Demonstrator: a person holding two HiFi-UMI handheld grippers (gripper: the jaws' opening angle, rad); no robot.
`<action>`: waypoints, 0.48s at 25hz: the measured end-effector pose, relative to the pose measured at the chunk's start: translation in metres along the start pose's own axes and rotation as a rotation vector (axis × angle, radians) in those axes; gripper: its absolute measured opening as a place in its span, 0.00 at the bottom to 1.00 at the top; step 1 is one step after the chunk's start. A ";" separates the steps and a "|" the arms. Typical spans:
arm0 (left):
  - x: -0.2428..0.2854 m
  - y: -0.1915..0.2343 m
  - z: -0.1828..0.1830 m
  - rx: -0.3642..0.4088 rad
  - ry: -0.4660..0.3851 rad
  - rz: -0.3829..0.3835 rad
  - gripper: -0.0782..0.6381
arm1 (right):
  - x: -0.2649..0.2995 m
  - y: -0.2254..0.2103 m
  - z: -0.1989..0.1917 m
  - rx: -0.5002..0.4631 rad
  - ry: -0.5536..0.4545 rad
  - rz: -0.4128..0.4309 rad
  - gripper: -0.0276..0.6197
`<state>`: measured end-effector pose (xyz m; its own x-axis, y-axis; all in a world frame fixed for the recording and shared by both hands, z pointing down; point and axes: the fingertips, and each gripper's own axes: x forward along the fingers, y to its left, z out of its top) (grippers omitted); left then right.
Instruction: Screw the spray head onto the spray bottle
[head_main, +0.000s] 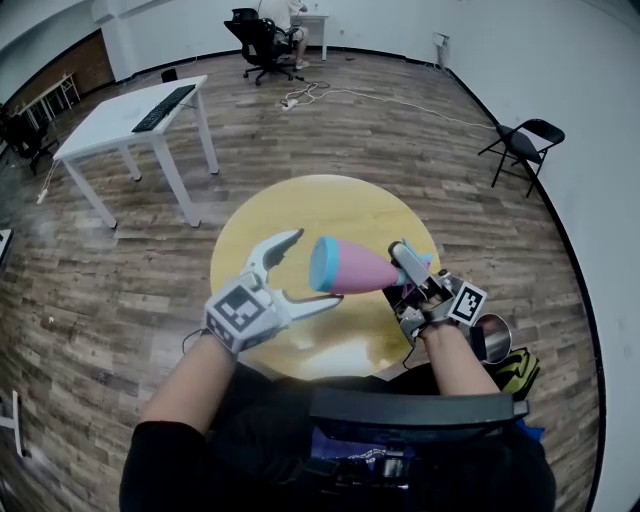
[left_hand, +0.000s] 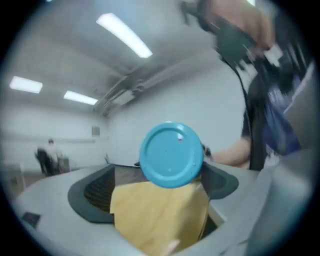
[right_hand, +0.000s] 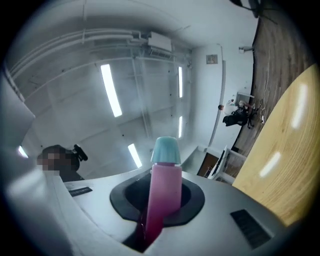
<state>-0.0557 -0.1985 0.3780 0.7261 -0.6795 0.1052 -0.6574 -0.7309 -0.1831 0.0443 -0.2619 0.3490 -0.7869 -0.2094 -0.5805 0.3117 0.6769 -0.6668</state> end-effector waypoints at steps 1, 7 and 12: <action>-0.004 0.008 0.006 -0.266 -0.071 -0.058 0.88 | -0.001 0.000 0.008 -0.010 -0.038 -0.005 0.10; 0.012 -0.016 0.026 -0.844 -0.214 -0.347 0.88 | 0.016 0.011 -0.021 -0.147 0.108 -0.003 0.10; 0.014 -0.057 0.033 -0.090 -0.087 -0.333 0.86 | 0.013 0.012 -0.021 0.015 0.127 0.048 0.10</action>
<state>-0.0013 -0.1647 0.3577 0.9154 -0.3980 0.0602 -0.3942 -0.9167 -0.0656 0.0266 -0.2414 0.3429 -0.8318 -0.0854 -0.5485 0.3577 0.6732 -0.6472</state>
